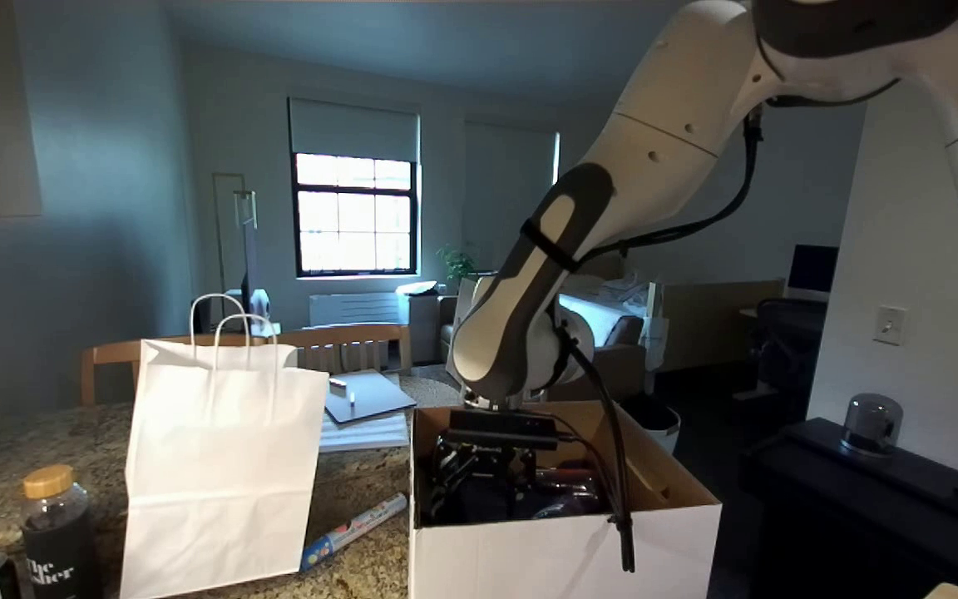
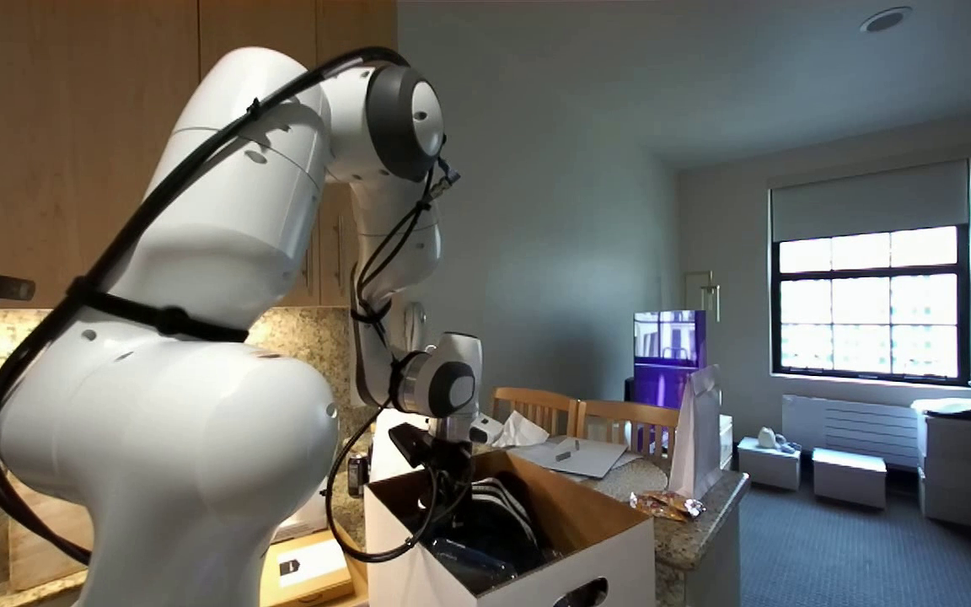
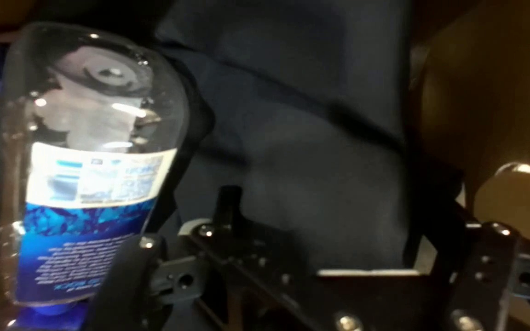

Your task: Take the jacket out of the box

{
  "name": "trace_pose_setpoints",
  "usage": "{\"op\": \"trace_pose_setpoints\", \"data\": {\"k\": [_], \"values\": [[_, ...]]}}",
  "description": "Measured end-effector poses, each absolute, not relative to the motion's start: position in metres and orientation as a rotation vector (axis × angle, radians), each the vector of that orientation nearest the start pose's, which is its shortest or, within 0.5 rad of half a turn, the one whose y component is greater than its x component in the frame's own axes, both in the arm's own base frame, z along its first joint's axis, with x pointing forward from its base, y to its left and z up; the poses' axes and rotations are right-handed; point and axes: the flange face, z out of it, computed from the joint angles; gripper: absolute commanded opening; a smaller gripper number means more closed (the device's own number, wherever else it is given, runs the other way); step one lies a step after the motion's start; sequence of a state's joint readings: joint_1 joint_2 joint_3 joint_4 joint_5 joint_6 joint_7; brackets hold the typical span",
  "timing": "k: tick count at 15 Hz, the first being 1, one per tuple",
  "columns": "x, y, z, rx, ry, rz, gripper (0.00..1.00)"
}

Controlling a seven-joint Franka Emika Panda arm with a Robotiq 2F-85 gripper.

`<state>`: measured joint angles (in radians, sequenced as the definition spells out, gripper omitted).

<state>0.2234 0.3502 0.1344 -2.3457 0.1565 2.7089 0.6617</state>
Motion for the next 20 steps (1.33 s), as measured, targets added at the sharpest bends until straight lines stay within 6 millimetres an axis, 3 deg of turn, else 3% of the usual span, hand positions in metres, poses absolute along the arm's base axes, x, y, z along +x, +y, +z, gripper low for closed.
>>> {"op": "trace_pose_setpoints", "data": {"k": [2,3,4,7,13,17,20], "values": [[0.49,0.19,0.172,-2.945,0.624,0.099,1.0],[0.494,0.195,0.167,-2.94,0.605,0.108,0.75],[0.497,0.195,0.161,-2.941,0.596,0.115,0.73],[0.502,0.193,0.15,-2.92,0.642,0.141,0.53],[0.499,0.195,0.154,-2.726,0.646,0.217,0.13],[0.495,0.187,0.157,-2.585,0.578,0.224,0.04],[0.487,0.184,0.163,-2.512,0.591,0.203,0.06]]}}
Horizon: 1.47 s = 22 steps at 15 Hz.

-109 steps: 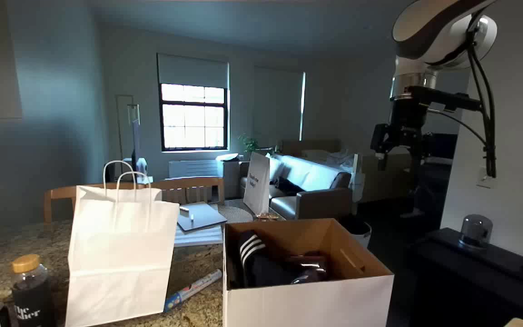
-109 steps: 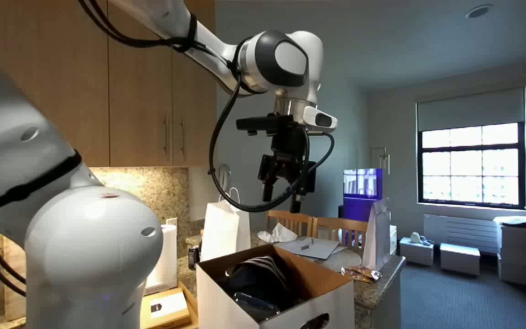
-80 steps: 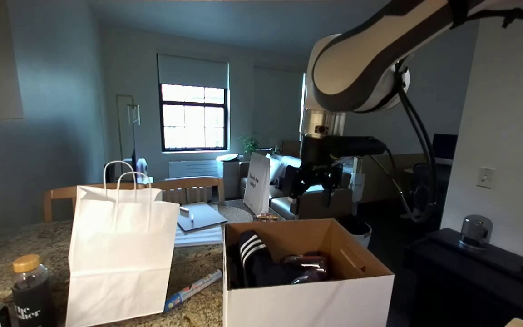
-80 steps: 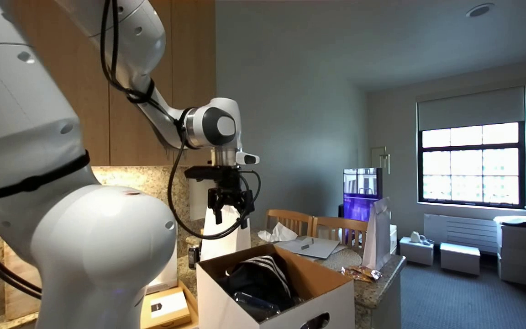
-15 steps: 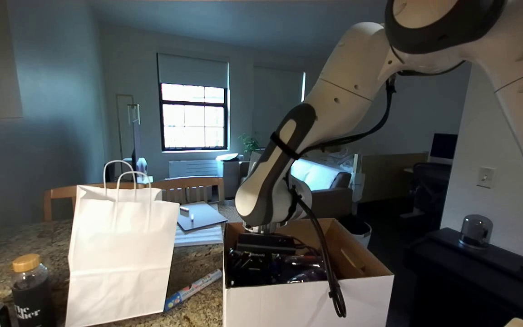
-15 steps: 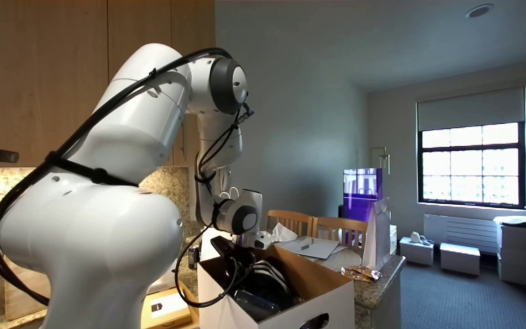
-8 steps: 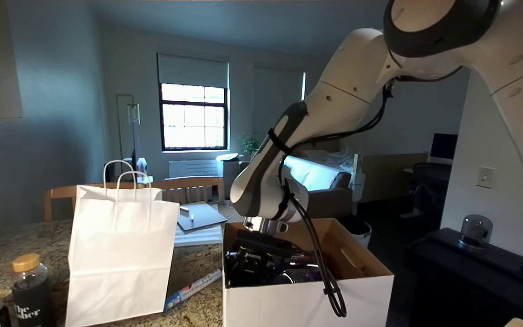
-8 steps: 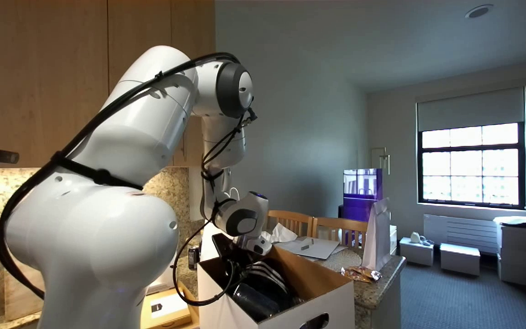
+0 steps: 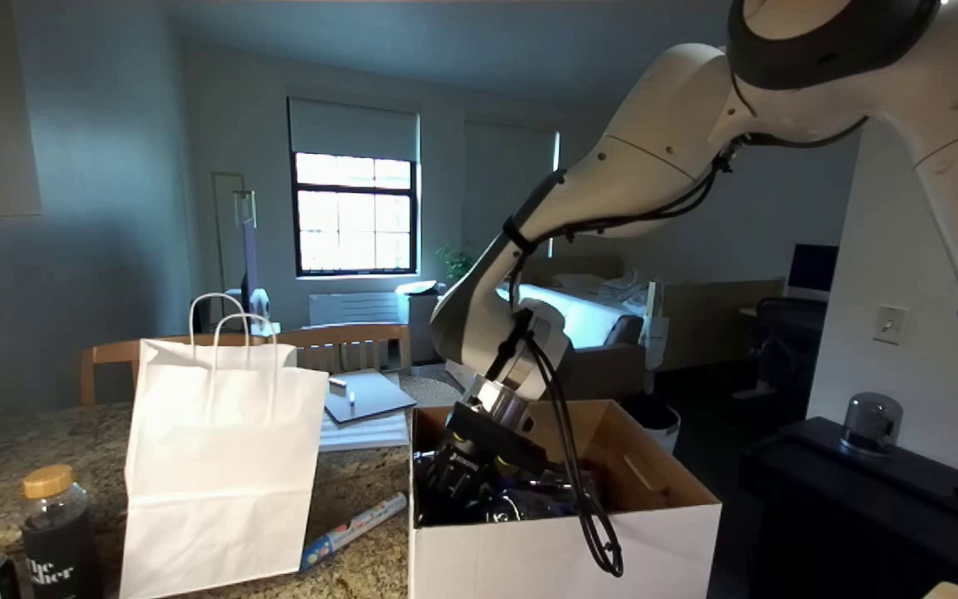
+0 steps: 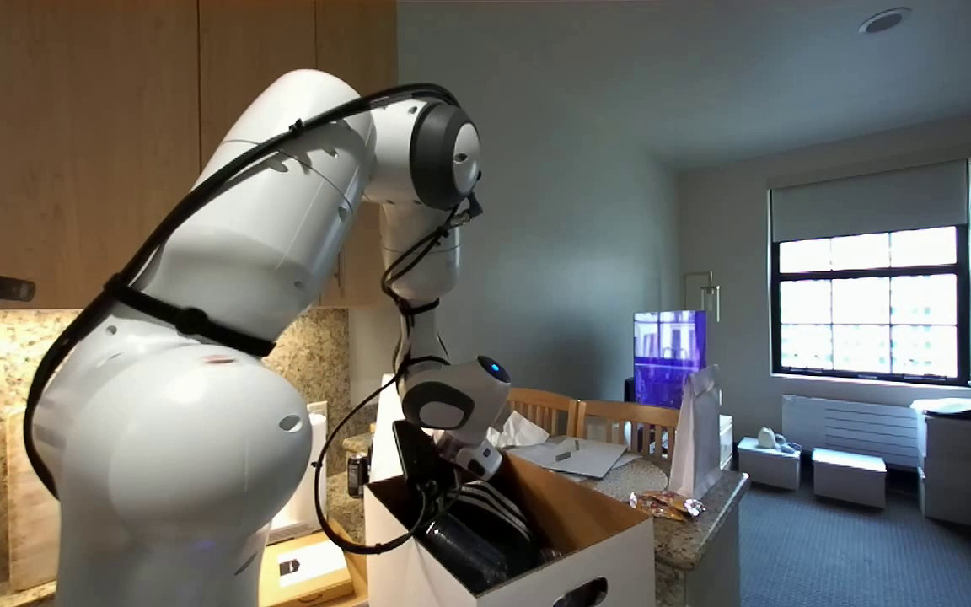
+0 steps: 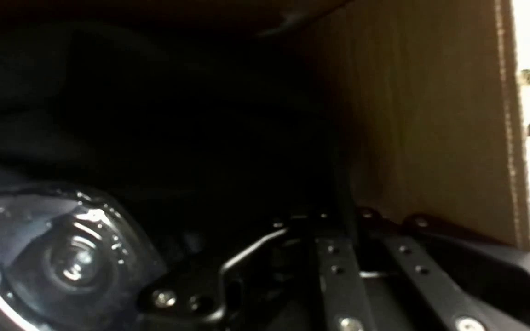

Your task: Take the jacket out of the box

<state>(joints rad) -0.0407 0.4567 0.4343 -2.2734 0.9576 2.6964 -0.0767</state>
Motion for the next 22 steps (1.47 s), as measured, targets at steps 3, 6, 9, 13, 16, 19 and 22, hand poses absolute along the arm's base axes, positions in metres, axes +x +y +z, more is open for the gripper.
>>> {"op": "trace_pose_setpoints", "data": {"k": [3,6,9,13,16,19,22], "values": [[0.469,0.18,0.178,-2.485,0.662,0.169,0.1],[0.445,0.172,0.207,-2.524,0.732,0.068,0.08],[0.418,0.168,0.246,-2.569,0.823,-0.07,0.08],[0.39,0.163,0.282,-2.653,0.859,-0.201,0.32],[0.389,0.158,0.301,-2.711,0.871,-0.301,0.39],[0.401,0.153,0.316,-2.775,0.874,-0.412,0.57],[0.417,0.156,0.325,-2.806,0.887,-0.402,0.77]]}}
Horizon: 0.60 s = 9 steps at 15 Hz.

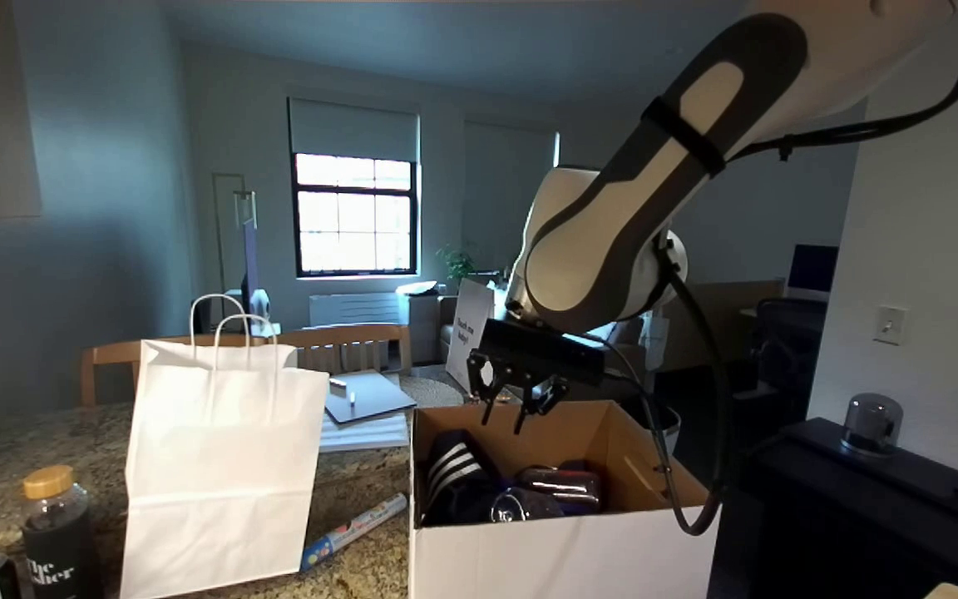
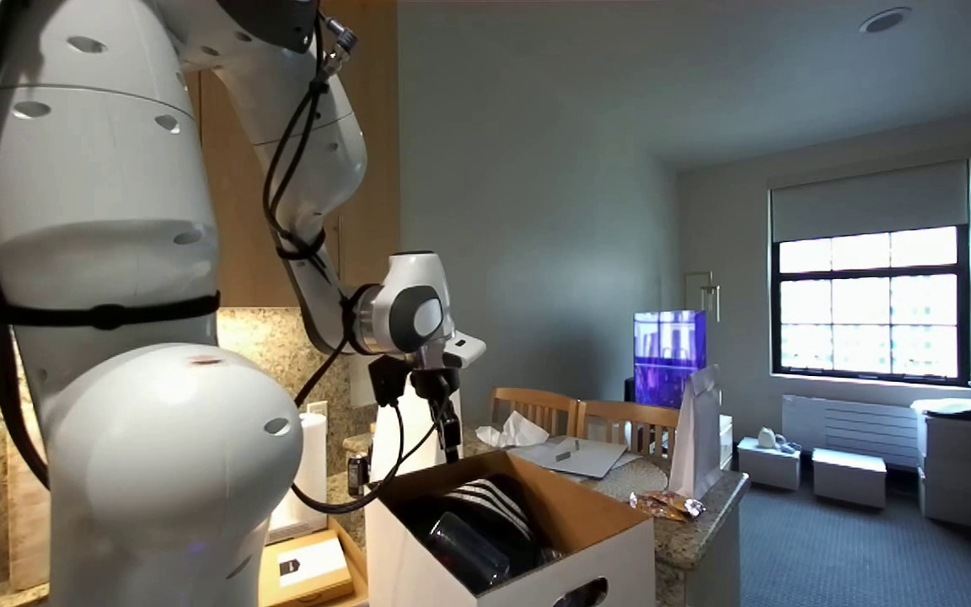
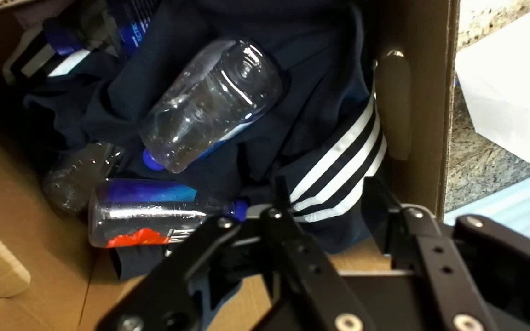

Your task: Take the jacket out of the box

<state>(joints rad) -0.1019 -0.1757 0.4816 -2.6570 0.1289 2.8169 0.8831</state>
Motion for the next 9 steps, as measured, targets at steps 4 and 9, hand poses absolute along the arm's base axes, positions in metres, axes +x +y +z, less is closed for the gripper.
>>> {"op": "trace_pose_setpoints", "data": {"k": [4,9], "values": [[0.431,0.173,0.306,-2.827,0.848,-0.303,1.0],[0.444,0.162,0.269,-2.826,0.991,-0.352,1.0]]}}
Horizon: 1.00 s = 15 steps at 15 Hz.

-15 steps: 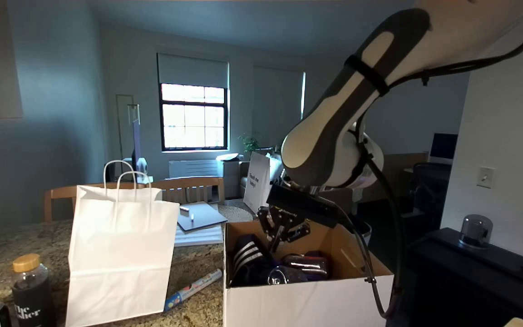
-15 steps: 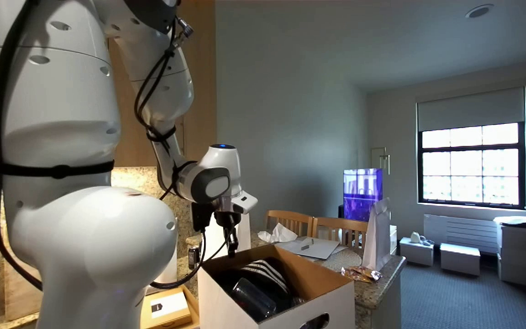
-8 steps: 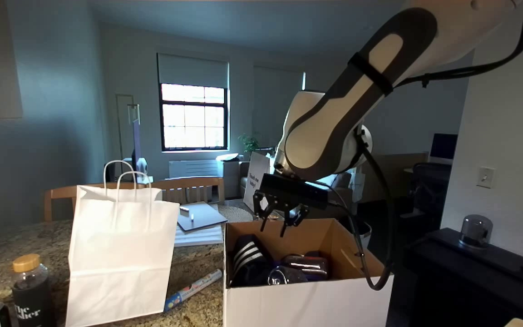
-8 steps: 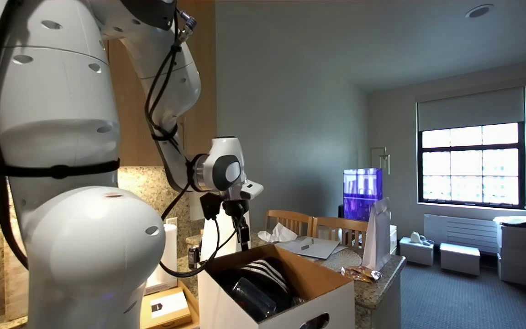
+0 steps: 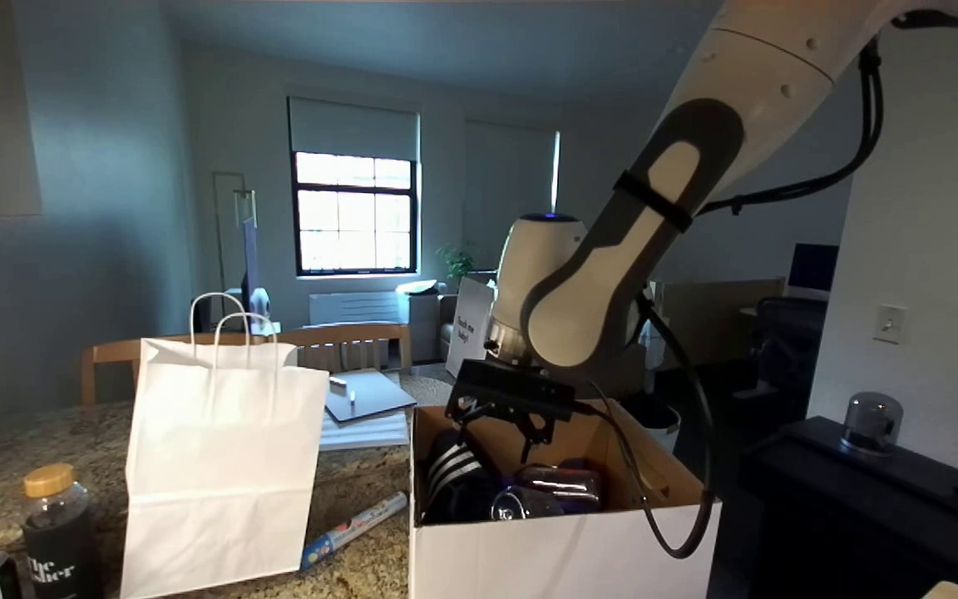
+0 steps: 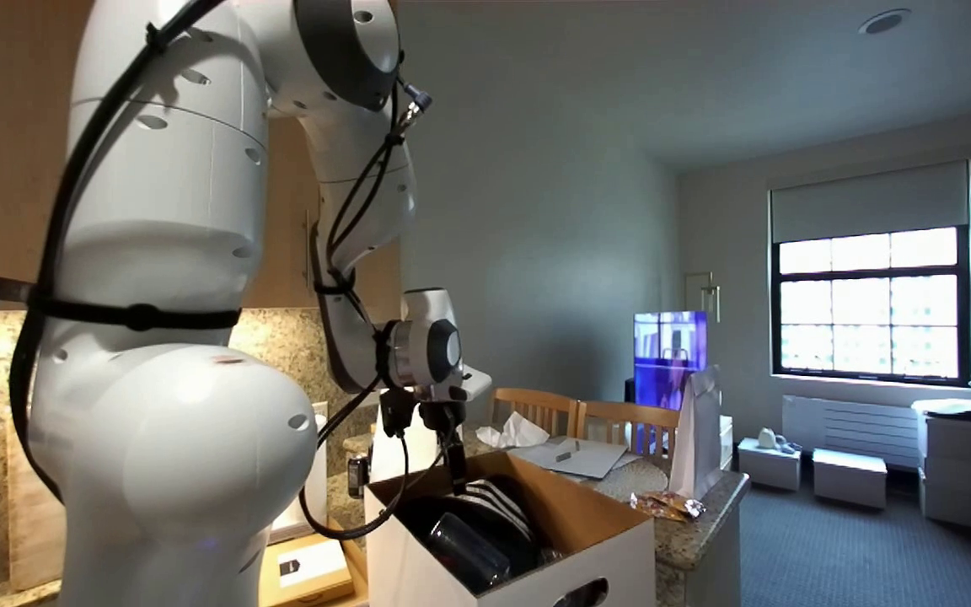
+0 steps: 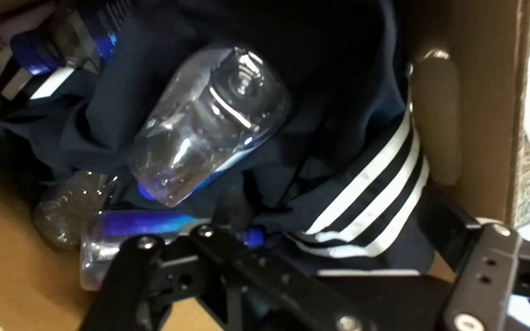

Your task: Take the jacket out of the box

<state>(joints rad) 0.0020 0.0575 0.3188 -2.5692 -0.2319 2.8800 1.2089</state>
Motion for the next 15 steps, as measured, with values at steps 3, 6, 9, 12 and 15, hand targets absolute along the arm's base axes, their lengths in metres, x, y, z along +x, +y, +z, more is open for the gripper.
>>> {"op": "trace_pose_setpoints", "data": {"k": [3,6,9,12,15], "values": [[0.457,0.132,0.274,-2.797,1.131,-0.474,1.0],[0.468,0.142,0.27,-2.8,1.125,-0.571,1.0],[0.477,0.189,0.243,-2.838,1.013,-0.531,1.0],[0.491,0.231,0.213,-2.86,0.93,-0.475,1.0],[0.498,0.236,0.205,-2.866,0.932,-0.464,1.0]]}}
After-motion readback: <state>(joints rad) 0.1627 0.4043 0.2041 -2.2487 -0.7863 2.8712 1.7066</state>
